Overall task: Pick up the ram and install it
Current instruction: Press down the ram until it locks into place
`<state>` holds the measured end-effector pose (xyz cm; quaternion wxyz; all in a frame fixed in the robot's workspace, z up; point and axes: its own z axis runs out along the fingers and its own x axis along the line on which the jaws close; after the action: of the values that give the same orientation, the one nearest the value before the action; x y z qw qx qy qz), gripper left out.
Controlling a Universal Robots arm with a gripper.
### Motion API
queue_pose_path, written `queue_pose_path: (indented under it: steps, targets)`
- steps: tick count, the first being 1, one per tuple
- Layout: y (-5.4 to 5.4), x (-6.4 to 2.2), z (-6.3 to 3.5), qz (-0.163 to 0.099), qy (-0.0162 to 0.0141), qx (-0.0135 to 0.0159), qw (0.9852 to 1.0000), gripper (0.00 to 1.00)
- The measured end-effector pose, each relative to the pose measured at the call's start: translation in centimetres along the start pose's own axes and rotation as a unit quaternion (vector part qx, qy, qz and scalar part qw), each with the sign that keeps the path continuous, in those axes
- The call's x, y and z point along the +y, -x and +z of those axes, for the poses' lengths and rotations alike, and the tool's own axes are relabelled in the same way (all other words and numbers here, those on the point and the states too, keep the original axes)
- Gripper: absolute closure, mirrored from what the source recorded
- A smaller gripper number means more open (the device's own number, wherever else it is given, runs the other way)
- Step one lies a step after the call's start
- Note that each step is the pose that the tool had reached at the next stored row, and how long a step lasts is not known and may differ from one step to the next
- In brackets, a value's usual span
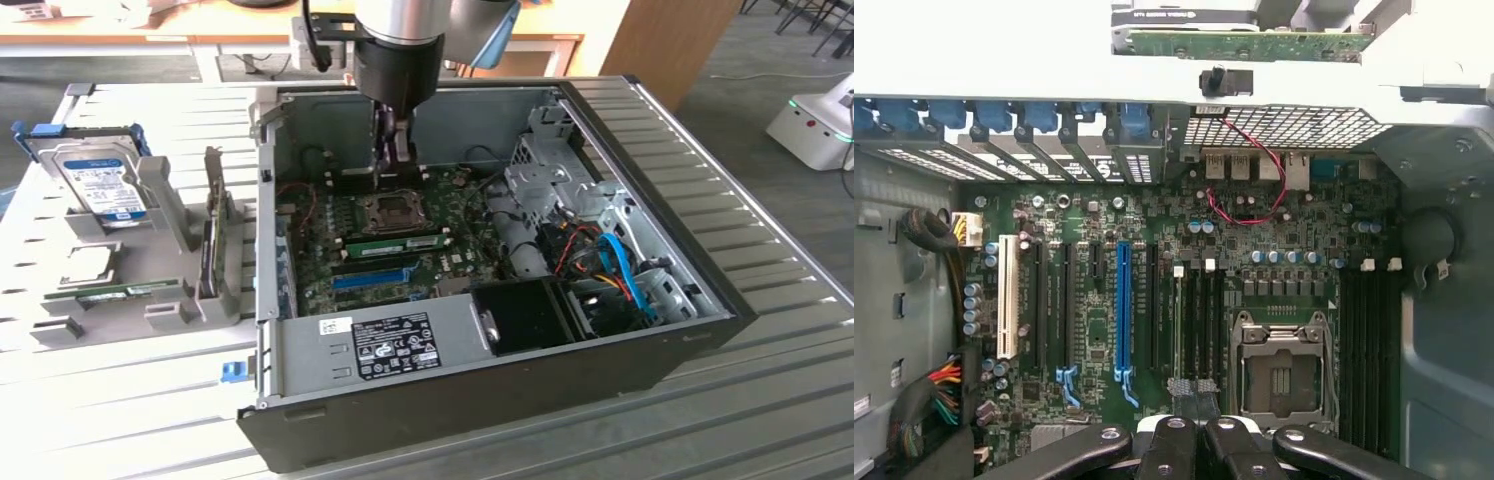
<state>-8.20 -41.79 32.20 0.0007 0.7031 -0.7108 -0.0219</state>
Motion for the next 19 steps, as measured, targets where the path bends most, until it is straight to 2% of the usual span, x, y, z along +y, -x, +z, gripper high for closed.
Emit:
queue_pose_path:
  steps: [3, 12, 19]
  targets:
    - [0.0, -0.33, -0.02, 0.000, 0.0000, 0.0000, 1.0000, 0.90]
    - [0.0, -2.15, -0.07, 0.000, 0.0001, 0.0000, 1.0000, 0.90]
    - [0.0, -3.23, -0.11, 0.000, 0.0002, 0.0000, 1.0000, 0.90]
